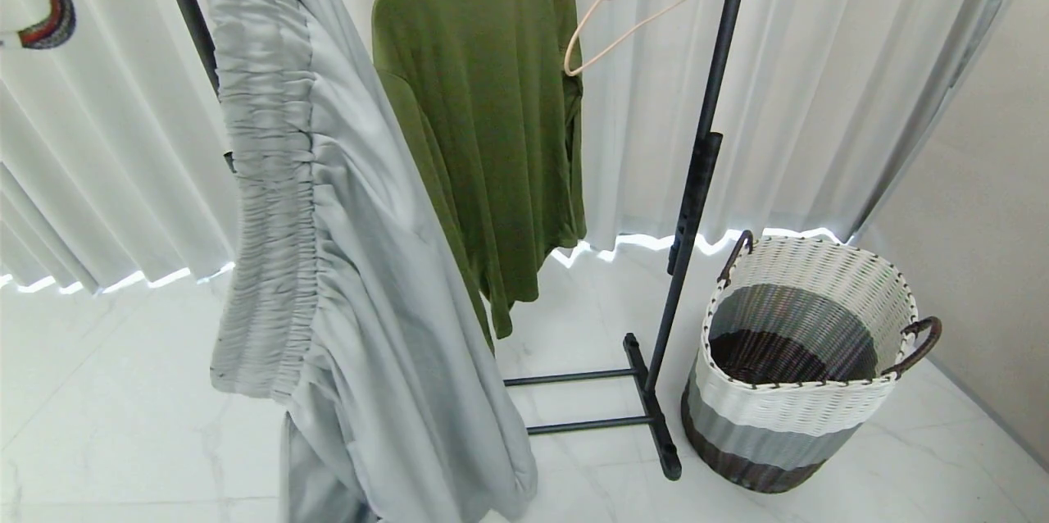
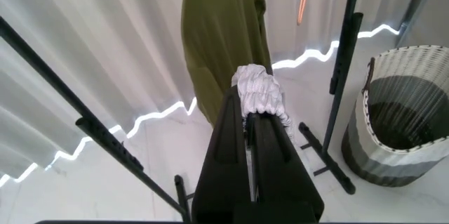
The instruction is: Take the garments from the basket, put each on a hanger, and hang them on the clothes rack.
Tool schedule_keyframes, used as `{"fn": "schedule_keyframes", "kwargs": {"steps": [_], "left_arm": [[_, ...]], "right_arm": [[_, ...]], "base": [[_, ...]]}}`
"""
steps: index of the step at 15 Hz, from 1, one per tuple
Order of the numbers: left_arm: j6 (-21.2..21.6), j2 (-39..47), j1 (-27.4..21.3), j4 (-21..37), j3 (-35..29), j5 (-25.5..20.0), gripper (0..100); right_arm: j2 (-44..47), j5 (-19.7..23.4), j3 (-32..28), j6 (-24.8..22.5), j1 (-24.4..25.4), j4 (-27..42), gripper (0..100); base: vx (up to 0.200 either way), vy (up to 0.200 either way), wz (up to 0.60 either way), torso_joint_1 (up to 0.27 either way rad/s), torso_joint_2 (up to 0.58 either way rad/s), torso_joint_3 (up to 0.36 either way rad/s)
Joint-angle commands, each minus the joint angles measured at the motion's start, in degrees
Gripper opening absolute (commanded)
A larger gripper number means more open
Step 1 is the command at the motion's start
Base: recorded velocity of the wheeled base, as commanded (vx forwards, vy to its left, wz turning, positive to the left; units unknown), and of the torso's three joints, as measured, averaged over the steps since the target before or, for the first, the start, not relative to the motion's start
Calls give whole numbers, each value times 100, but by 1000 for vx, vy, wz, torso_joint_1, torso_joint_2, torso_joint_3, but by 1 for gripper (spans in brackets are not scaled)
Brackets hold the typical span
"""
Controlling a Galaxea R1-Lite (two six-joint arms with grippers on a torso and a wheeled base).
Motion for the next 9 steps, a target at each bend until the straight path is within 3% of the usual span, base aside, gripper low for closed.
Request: {"fn": "schedule_keyframes", "kwargs": {"steps": [1,2,3,4,7,9], "left_arm": [[-9,-47,3,1,48,3,0],[-9,-65,3,1,100,3,0],[-9,-74,12,1,118,3,0],[-1,-118,126,1,206,3,0],[26,-214,161,1,355,3,0],[26,-267,276,1,549,3,0]], "right_arm": [[-423,-17,619,-30,-151,-364,100],[-581,-17,1146,49,-159,-1067,100],[-599,-17,1313,129,-159,-1349,100],[-564,-17,1656,507,-168,-1999,100],[-652,-34,2113,911,-230,-2465,100],[-845,-25,2429,911,-265,-2561,100]], "base": [[0,0,0,0,0,0],[0,0,0,0,0,0],[0,0,0,0,0,0],[0,0,0,0,0,0],[0,0,0,0,0,0],[0,0,0,0,0,0]]}}
